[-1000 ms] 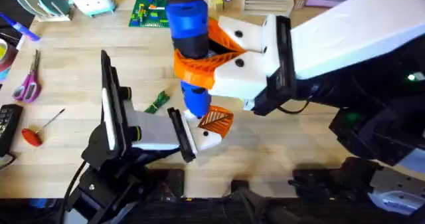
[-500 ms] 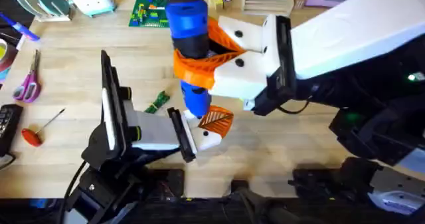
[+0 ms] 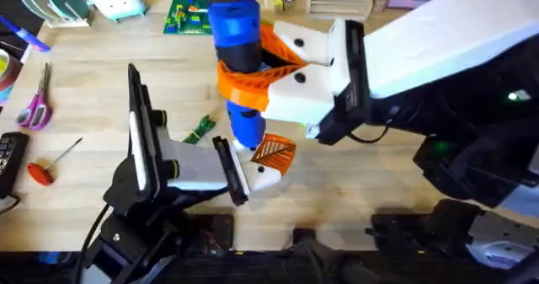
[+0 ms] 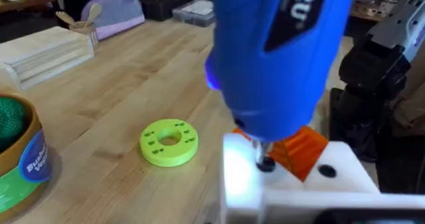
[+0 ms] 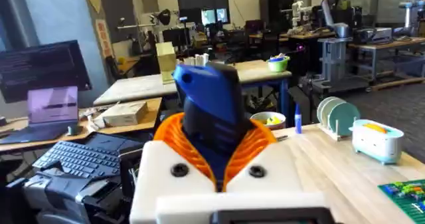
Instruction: Pick up the gripper from the table and insert it into the empty holder that is missing its gripper. Then pick up a screw, insert it into the mounting hole, and use the screwdriver to tighten it. Finally, clean up the table by picking up the vegetable and placing it into the bucket.
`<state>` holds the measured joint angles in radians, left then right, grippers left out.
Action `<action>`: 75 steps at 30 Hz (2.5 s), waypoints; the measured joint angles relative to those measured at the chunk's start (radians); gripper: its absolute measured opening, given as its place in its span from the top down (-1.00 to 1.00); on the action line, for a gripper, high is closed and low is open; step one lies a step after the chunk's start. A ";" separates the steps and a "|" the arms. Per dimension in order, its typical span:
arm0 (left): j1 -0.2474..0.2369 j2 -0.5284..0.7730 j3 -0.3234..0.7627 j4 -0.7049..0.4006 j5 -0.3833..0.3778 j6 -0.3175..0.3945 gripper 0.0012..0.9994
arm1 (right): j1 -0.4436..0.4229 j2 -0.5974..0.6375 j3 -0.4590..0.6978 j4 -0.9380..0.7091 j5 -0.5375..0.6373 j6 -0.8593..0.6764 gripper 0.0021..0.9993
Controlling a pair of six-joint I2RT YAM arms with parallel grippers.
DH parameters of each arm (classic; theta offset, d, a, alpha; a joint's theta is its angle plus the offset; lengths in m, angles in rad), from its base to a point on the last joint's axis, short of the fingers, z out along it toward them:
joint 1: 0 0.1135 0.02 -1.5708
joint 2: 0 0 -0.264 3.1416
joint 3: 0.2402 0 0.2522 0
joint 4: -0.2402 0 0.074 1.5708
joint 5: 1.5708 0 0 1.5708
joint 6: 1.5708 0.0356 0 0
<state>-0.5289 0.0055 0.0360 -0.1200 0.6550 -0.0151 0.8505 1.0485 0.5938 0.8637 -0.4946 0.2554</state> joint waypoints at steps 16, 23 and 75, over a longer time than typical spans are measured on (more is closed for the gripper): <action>0.000 0.000 0.000 0.000 0.000 0.000 0.99 | 0.000 0.000 0.000 0.024 0.000 0.012 0.95; 0.000 0.000 0.000 0.000 0.000 0.000 0.99 | 0.000 0.000 0.000 0.023 0.000 0.014 0.95; 0.000 0.000 0.000 0.000 0.001 0.000 0.99 | -0.011 -0.017 0.008 -0.064 0.003 0.039 0.95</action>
<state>-0.5289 0.0055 0.0360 -0.1204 0.6556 -0.0154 0.8391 1.0315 0.6020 0.8001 -0.4911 0.2939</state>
